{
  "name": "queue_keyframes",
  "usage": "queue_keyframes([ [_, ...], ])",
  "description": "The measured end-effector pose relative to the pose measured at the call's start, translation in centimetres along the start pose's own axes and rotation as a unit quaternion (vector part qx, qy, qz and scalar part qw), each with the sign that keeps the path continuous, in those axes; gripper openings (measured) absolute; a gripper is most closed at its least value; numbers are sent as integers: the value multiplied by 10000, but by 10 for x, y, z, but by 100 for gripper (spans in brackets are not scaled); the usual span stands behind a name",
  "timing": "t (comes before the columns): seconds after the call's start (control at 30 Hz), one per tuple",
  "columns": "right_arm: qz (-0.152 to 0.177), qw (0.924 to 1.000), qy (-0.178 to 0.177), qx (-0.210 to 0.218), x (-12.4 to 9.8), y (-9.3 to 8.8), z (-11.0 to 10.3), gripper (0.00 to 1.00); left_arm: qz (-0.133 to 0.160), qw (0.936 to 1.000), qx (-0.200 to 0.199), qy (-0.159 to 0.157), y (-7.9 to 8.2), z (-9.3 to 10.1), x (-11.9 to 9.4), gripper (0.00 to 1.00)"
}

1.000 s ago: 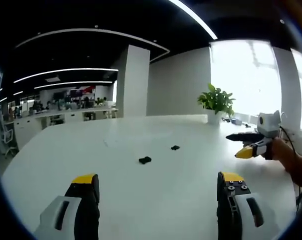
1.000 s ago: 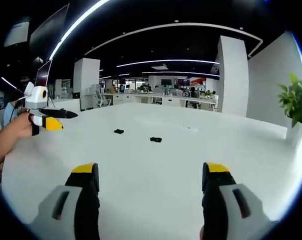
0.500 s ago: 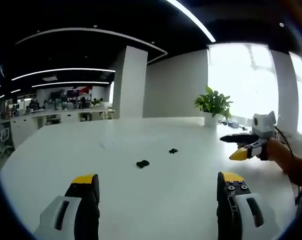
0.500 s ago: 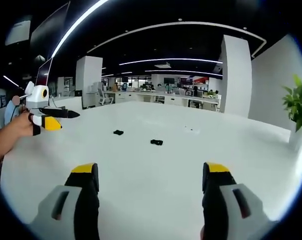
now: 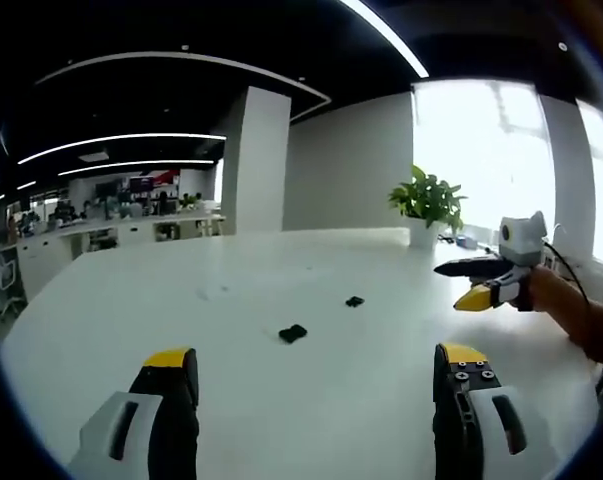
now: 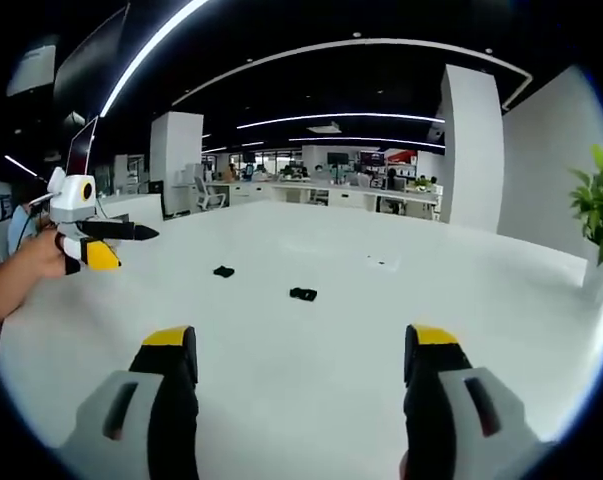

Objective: Snap the two parts of the plastic buckle together until the buckle closes and remains connected.

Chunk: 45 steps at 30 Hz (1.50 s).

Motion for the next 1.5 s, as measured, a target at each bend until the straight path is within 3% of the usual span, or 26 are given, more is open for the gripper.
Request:
queue_keyframes([
  [0.17,10,10000,52,-24,6,3,0,86,-43,10000,25,-2,0,-5,4,100],
  [0.2,7,10000,61,-29,6,3,-1,86,-72,10000,2,-44,-1,-5,4,95],
  [0.23,5,10000,61,-35,7,3,0,86,-124,9999,0,-90,-1,-5,3,82],
  [0.27,5,10000,58,-44,8,3,0,86,-140,9999,1,-97,-1,-5,4,77],
  [0.37,-16,10000,79,-42,15,4,4,86,-56,9999,-16,-118,3,-6,8,89],
  [0.6,-52,9999,78,-40,27,5,16,86,-135,9999,22,-81,4,-10,15,90],
  [0.77,-53,9999,91,-23,31,7,17,86,-191,9998,-25,-73,3,-15,20,99],
  [1.17,-93,9999,103,-84,36,6,19,86,-315,9995,-28,-98,2,-21,26,99],
  [1.37,-142,9998,83,-107,36,1,19,86,-188,9996,-128,-142,10,-21,32,99],
  [1.5,-145,9998,53,-113,37,2,21,86,-345,9987,-66,-381,8,-15,35,99],
])
Point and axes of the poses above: the point that each gripper's makers call its tool centre point, and the gripper's own axes: x roughly forward along the fingers, z roughly to its right, y roughly out of its top, the point moved 5 cm from there along -x, roughly backward along the fingers, and after that the axes turned 8 degrees about -y, right-handed, at the moved point
